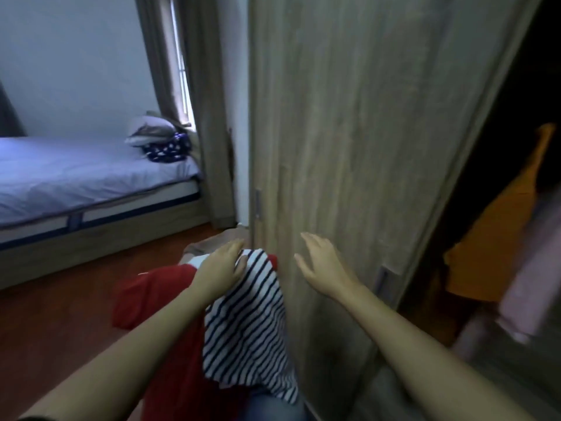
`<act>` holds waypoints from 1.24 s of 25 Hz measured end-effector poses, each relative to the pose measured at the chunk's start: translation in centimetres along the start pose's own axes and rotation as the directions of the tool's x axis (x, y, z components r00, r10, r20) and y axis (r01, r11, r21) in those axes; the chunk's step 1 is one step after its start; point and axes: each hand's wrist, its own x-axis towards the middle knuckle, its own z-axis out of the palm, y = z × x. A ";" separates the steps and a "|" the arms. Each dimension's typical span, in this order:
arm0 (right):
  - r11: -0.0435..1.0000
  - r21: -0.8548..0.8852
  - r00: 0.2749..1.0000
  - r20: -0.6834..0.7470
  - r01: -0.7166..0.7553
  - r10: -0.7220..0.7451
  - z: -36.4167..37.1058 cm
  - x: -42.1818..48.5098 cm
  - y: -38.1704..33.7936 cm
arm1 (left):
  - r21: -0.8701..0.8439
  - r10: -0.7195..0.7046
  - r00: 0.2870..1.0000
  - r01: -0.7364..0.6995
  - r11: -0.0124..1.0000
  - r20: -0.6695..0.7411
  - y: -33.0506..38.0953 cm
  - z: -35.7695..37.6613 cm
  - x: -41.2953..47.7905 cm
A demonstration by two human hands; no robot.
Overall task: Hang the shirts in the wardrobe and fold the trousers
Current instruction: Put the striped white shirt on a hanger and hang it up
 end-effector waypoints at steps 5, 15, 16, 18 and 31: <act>0.996 0.092 0.987 0.159 -0.017 0.002 7.5 2.6 -3.8 | 0.208 -0.155 0.986 0.138 0.968 0.067 -12.0 0.3 -1.7; 0.999 0.011 0.989 0.142 0.040 -0.042 19.1 9.8 -11.6 | 0.319 -0.193 0.932 0.090 0.943 0.306 -17.7 2.3 -3.8; 0.998 -0.044 0.989 0.145 0.038 -0.032 19.7 10.3 -11.8 | 0.313 -0.197 0.933 0.099 0.945 0.300 -17.7 2.4 -3.8; 0.990 -0.136 0.988 0.149 0.049 -0.028 20.5 11.0 -12.0 | 0.303 -0.206 0.932 0.112 0.946 0.297 -17.7 2.5 -3.8; 0.715 0.643 0.889 -0.117 -0.273 0.444 7.5 9.3 -7.0 | -0.278 -0.338 0.928 0.370 0.887 0.158 -15.6 -1.0 -2.2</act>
